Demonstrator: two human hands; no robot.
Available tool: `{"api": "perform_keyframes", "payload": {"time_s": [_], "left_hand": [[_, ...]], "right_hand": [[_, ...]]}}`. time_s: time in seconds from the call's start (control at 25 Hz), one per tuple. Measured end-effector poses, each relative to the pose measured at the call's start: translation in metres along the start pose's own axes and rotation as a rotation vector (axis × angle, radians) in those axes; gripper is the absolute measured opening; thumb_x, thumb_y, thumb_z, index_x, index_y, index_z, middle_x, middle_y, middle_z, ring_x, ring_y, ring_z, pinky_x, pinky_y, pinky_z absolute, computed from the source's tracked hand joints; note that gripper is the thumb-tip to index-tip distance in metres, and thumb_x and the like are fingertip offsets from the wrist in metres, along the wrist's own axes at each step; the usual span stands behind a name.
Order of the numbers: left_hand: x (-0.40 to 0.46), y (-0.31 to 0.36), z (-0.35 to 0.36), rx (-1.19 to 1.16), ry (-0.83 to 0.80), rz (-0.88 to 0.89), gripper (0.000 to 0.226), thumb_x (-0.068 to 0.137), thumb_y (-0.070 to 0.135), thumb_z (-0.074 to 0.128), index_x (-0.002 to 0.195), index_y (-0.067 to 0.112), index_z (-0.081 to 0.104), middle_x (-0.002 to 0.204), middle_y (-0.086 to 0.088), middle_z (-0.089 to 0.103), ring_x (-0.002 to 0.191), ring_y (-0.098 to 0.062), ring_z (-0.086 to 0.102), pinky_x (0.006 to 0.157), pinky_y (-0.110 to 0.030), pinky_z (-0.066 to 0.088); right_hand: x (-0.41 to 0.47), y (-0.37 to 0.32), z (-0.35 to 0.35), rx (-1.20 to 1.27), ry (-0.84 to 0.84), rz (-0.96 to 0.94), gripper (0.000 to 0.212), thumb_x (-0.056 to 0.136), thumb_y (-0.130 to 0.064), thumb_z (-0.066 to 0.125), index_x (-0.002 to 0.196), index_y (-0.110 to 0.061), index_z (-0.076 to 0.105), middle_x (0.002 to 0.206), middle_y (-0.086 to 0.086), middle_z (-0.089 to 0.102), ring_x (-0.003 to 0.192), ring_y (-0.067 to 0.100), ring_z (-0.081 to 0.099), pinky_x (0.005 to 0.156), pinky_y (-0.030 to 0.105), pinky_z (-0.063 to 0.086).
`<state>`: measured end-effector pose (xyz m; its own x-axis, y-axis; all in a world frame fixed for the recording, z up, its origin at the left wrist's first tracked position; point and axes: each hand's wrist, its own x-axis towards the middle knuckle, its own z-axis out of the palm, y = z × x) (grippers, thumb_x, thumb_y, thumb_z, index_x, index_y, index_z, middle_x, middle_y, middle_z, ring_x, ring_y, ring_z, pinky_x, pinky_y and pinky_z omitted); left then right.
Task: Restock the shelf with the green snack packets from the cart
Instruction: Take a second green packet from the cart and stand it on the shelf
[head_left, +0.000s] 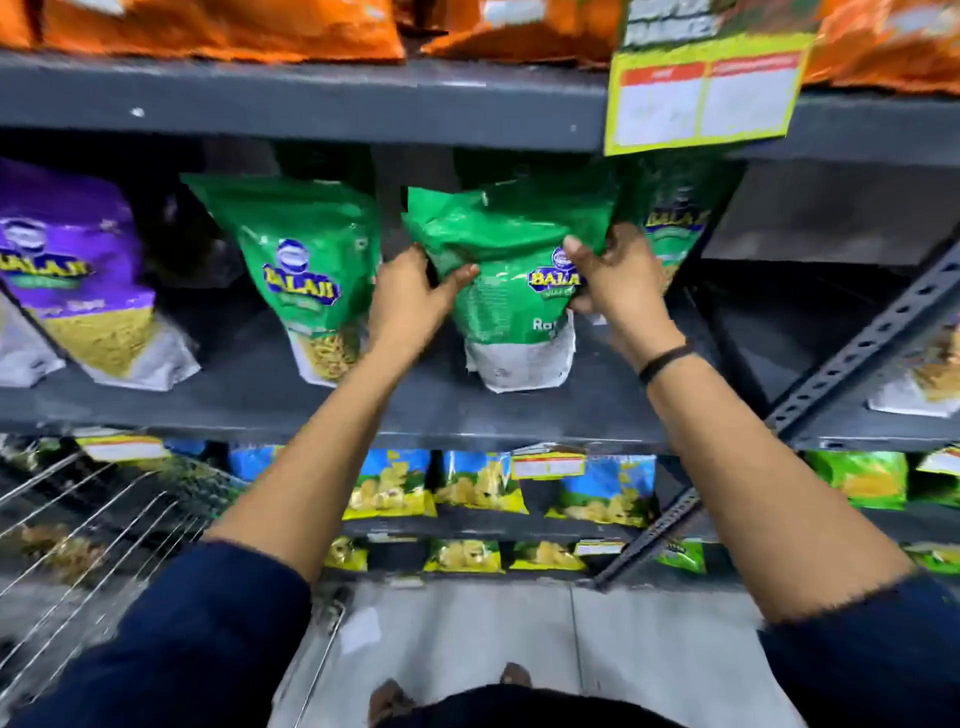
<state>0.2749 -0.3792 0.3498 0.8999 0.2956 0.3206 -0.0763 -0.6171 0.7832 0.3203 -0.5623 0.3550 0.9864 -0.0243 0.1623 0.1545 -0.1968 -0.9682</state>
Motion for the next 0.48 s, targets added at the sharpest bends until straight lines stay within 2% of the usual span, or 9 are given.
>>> {"api": "perform_keyframes", "payload": {"time_s": [0.04, 0.12, 0.2, 0.24, 0.32, 0.4, 0.48], "left_hand": [[0.007, 0.000, 0.014, 0.010, -0.032, -0.008, 0.046, 0.077, 0.035, 0.067, 0.105, -0.001, 0.061, 0.109, -0.026, 0.068, 0.102, -0.035, 0.063, 0.078, -0.039, 0.047], [0.013, -0.004, 0.036, 0.005, -0.123, -0.043, 0.051, 0.078, 0.035, 0.065, 0.112, -0.001, 0.057, 0.117, -0.024, 0.065, 0.110, -0.033, 0.060, 0.085, -0.037, 0.047], [0.013, -0.004, 0.053, -0.247, -0.197, -0.121, 0.055, 0.083, 0.041, 0.054, 0.121, 0.002, 0.051, 0.126, -0.012, 0.058, 0.116, -0.023, 0.054, 0.096, -0.031, 0.046], [0.012, -0.002, 0.061, -0.416, -0.210, -0.187, 0.050, 0.091, 0.042, 0.042, 0.125, 0.006, 0.048, 0.128, -0.004, 0.053, 0.118, -0.016, 0.049, 0.102, -0.027, 0.044], [0.013, 0.000, 0.075, -0.718, -0.206, -0.323, 0.058, 0.094, 0.050, 0.009, 0.126, 0.017, 0.045, 0.133, -0.002, 0.048, 0.123, -0.014, 0.045, 0.111, -0.032, 0.036], [0.015, -0.003, 0.082, -0.770, -0.142, -0.402, 0.070, 0.089, 0.056, -0.007, 0.119, 0.026, 0.048, 0.128, -0.001, 0.057, 0.118, -0.011, 0.053, 0.103, -0.029, 0.042], [0.016, -0.017, 0.086, -0.670, -0.051, -0.473, 0.068, 0.090, 0.055, -0.006, 0.098, 0.027, 0.055, 0.088, 0.005, 0.073, 0.079, -0.005, 0.067, 0.070, -0.017, 0.052]], "right_hand": [[0.014, 0.011, -0.004, 0.002, 0.007, 0.038, 0.019, 0.082, -0.026, 0.064, 0.088, -0.016, 0.049, 0.091, 0.016, 0.056, 0.085, 0.030, 0.061, 0.038, 0.028, 0.054], [0.027, 0.028, -0.006, 0.048, -0.027, 0.156, 0.022, 0.085, -0.023, 0.062, 0.101, -0.012, 0.051, 0.098, 0.013, 0.061, 0.091, 0.032, 0.063, 0.052, 0.036, 0.058], [0.025, 0.041, -0.009, 0.198, 0.041, 0.183, 0.034, 0.088, -0.020, 0.057, 0.118, -0.008, 0.045, 0.097, 0.004, 0.062, 0.090, 0.022, 0.061, 0.073, 0.043, 0.054], [0.019, 0.045, -0.008, 0.268, 0.134, 0.174, 0.035, 0.089, -0.019, 0.056, 0.119, -0.007, 0.044, 0.096, 0.001, 0.059, 0.091, 0.018, 0.058, 0.080, 0.041, 0.050], [-0.005, 0.063, 0.001, 0.355, 0.258, 0.244, 0.032, 0.090, -0.027, 0.054, 0.116, -0.011, 0.046, 0.104, 0.001, 0.053, 0.098, 0.015, 0.050, 0.085, 0.029, 0.042], [-0.033, 0.079, 0.017, 0.350, 0.118, 0.394, 0.043, 0.088, -0.043, 0.050, 0.121, -0.016, 0.044, 0.113, 0.001, 0.050, 0.104, 0.015, 0.047, 0.091, 0.031, 0.040], [-0.037, 0.085, 0.024, 0.375, -0.051, 0.468, 0.056, 0.089, -0.051, 0.042, 0.135, -0.019, 0.035, 0.134, -0.001, 0.046, 0.122, 0.017, 0.045, 0.110, 0.041, 0.035]]}}
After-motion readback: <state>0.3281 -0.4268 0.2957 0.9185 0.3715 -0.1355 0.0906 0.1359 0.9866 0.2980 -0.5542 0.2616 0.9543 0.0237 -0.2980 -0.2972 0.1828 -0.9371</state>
